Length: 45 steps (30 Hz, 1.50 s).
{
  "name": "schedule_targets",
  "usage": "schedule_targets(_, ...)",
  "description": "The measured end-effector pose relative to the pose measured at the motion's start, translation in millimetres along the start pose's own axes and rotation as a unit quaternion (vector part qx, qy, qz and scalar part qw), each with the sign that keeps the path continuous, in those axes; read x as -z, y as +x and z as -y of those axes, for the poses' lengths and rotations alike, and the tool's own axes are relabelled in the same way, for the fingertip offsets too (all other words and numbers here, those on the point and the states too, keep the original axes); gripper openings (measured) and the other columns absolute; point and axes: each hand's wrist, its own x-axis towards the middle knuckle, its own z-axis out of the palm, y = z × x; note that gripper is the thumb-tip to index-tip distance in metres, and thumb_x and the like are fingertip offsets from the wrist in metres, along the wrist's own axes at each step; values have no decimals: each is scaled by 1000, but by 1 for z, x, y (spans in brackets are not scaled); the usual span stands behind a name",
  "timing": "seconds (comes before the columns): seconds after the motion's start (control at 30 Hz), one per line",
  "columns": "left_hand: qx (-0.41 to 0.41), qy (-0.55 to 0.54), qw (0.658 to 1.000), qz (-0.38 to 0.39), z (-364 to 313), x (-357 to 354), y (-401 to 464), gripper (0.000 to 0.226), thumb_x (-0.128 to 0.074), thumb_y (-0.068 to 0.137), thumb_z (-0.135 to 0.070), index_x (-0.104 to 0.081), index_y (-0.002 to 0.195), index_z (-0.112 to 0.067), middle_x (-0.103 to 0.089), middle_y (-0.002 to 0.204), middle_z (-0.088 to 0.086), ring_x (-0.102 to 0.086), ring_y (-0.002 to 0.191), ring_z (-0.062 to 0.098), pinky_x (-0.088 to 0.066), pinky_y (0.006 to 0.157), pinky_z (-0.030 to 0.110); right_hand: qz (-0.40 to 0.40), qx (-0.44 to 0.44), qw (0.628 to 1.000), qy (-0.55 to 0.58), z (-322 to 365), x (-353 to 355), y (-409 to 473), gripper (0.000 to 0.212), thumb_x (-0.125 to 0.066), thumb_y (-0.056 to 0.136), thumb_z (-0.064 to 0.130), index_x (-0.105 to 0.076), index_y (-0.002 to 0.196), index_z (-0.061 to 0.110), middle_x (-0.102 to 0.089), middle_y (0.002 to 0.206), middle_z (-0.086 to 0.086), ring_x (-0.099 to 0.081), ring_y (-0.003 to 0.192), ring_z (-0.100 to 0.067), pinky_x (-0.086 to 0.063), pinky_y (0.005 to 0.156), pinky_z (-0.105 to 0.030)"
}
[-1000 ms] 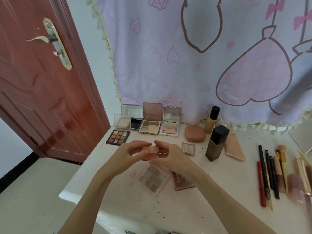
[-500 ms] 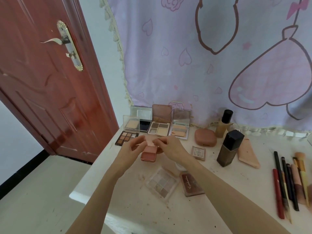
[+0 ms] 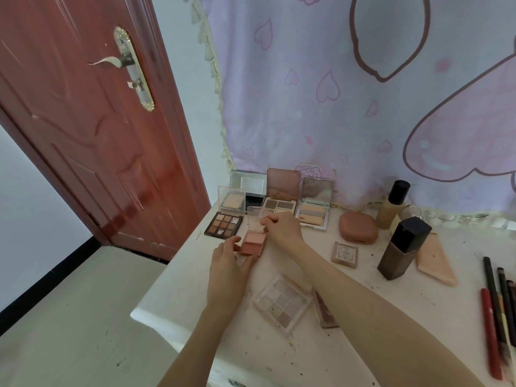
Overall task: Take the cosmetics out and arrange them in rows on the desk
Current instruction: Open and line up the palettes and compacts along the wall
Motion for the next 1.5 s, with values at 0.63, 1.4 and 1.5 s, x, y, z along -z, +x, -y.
schedule_targets(0.63,45,21,998,-46,-14,-3,8,43,-62,87,-32,-47,119,-9,-52,120,7,-51,107,22,-34,81,22,-57,-16,997,42,4,-8,7,22,-48,87,1,-68,92,-7,-68,101,-19,-60,100,-30,-46,88,-36)
schedule_targets(1.4,11,47,997,-62,-10,-4,7,41,-58,89,-21,-46,126,-6,-53,125,12,-51,112,29,-39,93,32,9,-18,991,130,-11,5,-16,25,-45,94,11,-58,115,7,-61,114,-9,-59,108,-25,-47,98,-41)
schedule_targets(1.5,-2,26,998,-56,-9,-2,3,39,-57,90,-19,-48,126,-8,-53,125,8,-55,102,28,-42,90,31,28,30,995,90,-15,27,-39,22,-44,94,7,-63,106,6,-64,101,-9,-63,97,-24,-50,93,-41)
